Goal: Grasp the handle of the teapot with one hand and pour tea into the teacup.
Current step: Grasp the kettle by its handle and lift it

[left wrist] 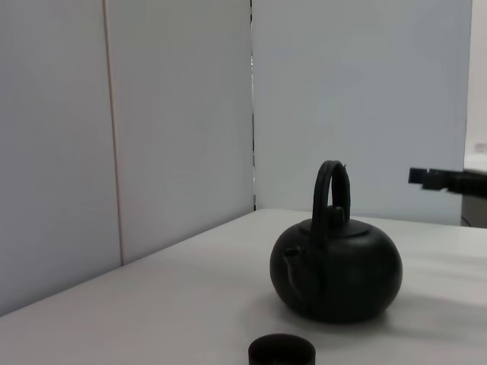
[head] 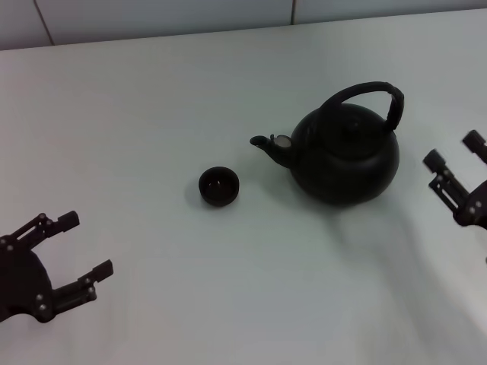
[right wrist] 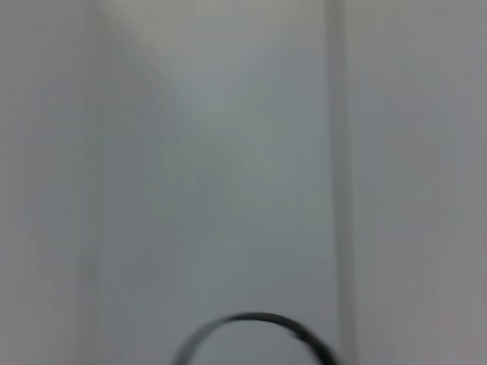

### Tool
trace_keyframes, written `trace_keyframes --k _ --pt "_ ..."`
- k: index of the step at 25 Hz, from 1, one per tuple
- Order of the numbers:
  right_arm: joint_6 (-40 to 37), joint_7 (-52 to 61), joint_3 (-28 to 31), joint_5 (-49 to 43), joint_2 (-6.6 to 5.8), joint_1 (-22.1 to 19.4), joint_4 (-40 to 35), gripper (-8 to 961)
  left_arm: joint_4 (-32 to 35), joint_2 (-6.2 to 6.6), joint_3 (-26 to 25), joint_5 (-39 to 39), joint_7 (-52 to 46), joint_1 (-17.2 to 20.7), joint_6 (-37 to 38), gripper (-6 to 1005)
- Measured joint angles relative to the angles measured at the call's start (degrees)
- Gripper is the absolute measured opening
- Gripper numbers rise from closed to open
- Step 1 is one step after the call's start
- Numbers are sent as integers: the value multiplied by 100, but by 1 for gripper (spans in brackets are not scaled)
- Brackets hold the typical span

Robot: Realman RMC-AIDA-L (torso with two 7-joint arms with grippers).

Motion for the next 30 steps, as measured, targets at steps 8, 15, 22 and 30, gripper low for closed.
trace_keyframes --k 8,15,22,30 --pt "507 -1737 359 401 -2 251 1236 675 10 -36 -27 0 -16 -49 5 854" --pt "600 -1722 375 500 -10 393 1216 674 8 -72 -69 -1 -21 -64 12 854" --pt "1029 -1699 525 558 -25 817 1169 675 3 -127 -69 -1 1 -65 10 855" --pt "1410 -1686 639 561 -27 1160 1071 672 -2 -136 -74 -1 -22 -61 20 855"
